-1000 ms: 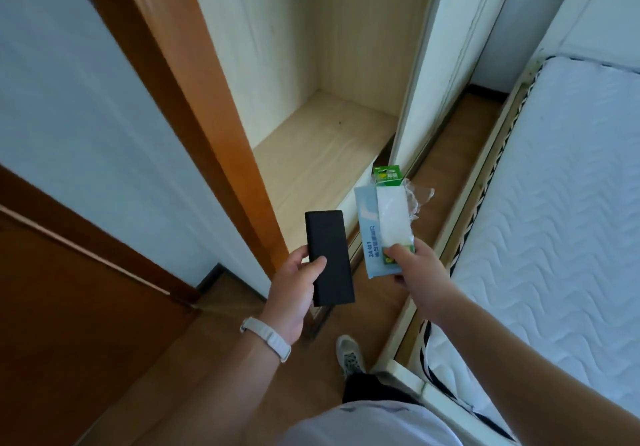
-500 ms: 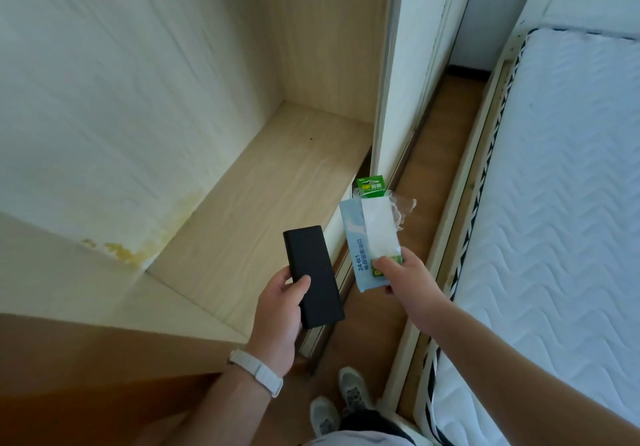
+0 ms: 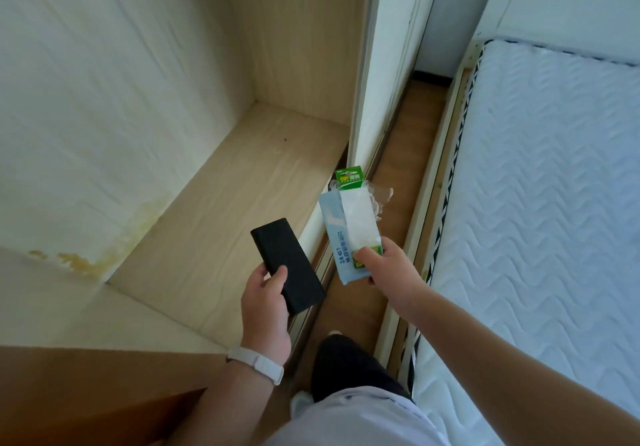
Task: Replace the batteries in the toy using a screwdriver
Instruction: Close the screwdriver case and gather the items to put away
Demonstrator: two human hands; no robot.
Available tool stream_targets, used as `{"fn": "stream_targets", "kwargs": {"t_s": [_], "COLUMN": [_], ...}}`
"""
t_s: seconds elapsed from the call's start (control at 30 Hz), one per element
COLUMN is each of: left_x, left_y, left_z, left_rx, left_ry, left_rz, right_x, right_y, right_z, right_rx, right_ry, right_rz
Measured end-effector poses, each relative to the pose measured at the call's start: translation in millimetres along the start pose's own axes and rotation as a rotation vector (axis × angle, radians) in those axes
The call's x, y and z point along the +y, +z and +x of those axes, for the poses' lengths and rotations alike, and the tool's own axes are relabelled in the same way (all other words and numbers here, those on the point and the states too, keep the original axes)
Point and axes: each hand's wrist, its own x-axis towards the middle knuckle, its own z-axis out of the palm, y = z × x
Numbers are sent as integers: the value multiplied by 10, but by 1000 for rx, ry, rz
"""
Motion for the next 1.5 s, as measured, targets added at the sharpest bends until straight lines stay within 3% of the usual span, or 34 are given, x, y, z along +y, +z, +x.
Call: {"fn": "stream_targets", "kwargs": {"t_s": [0.3, 0.53, 0.7, 1.2, 1.5], "left_x": [51, 66, 56, -273, -896], "left_y": [259, 619, 890, 730, 223], "left_z": [534, 1169, 1604, 2282, 2834], "left_rx": [169, 395, 529, 773, 769], "left_ry": [-30, -98, -101, -126, -166], "left_rz": [-103, -102, -127, -239, -267], "right_x": [-272, -656, -847, -732, -178], "right_y": [11, -30, -24, 653, 1367], "right_z": [1093, 2180, 2745, 3503, 3978], "right_rx": [-168, -474, -596, -705, -762], "right_ry": [12, 24, 5, -58, -138], "right_rz": [-71, -237, -347, -576, -716]}}
